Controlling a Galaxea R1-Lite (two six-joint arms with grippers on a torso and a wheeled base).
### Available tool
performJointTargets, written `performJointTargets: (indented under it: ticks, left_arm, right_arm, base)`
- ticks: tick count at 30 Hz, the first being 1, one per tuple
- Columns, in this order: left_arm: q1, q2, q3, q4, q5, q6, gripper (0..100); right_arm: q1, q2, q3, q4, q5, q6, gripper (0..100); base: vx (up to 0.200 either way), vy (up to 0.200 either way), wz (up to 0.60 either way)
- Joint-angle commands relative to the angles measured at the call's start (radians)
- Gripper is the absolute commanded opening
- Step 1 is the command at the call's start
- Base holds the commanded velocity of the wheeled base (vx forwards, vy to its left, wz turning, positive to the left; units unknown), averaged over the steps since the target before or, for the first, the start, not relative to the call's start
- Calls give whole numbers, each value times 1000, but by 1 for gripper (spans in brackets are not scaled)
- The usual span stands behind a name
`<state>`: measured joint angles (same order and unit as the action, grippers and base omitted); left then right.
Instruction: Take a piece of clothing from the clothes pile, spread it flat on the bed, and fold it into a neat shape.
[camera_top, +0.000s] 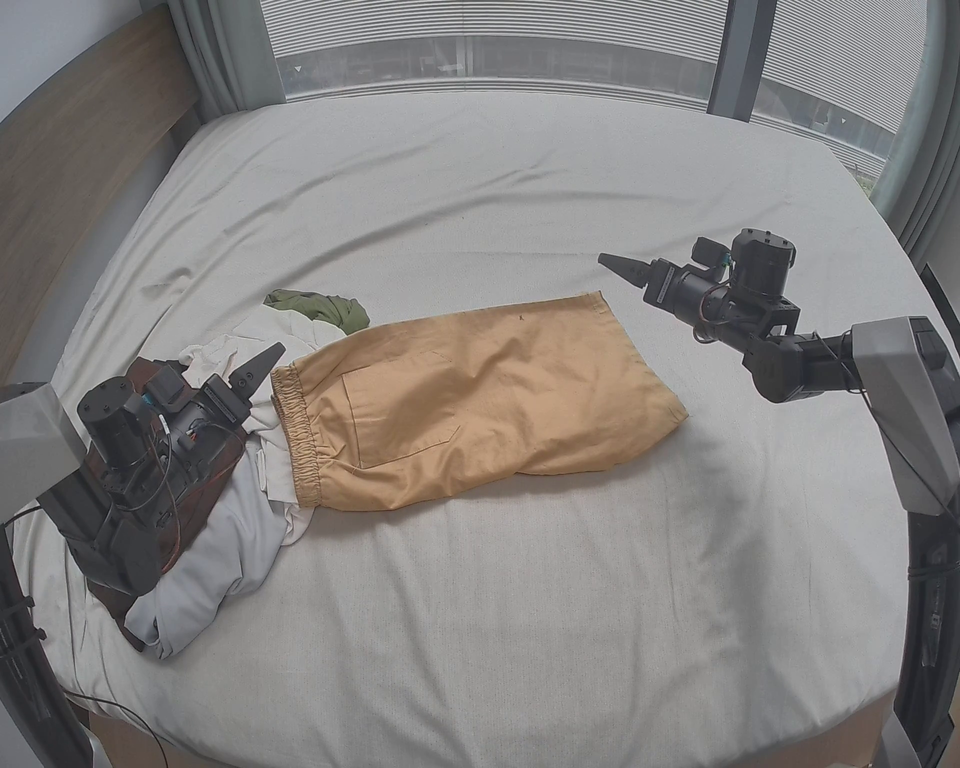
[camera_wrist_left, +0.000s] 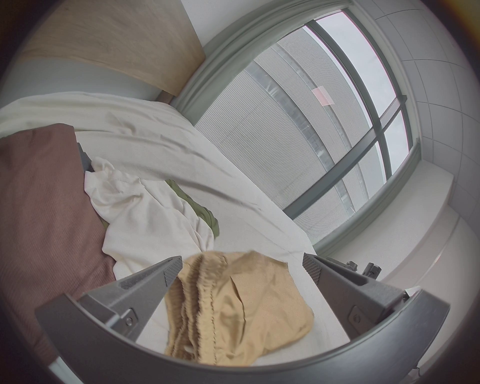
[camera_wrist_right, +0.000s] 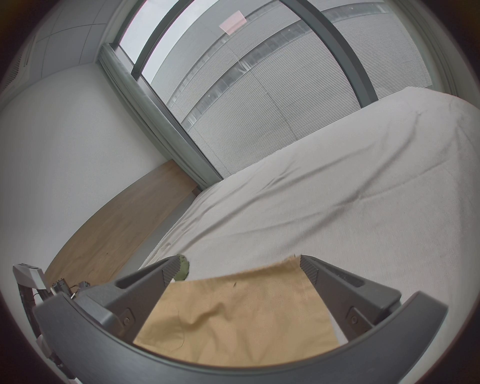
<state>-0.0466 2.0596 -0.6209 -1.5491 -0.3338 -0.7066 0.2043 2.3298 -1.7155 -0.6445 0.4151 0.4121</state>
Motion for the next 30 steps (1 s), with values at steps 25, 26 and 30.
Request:
performJointTargets:
  ticks: [25,26,30]
  left_arm:
    - [-144,-72,234,-5,-108,196,100]
    - [-144,-70,234,-3,-106,196,100]
    - [-144,-68,237,-3,-106,196,100]
  right_arm:
    - [-2,-306,950,-388,60,20,100]
    - [0,-257,947,-389,57,22,100]
    - [4,-213,935,-399,34,22,100]
  base:
    - [0,0,0]
    - [0,0,0]
    - [0,0,0]
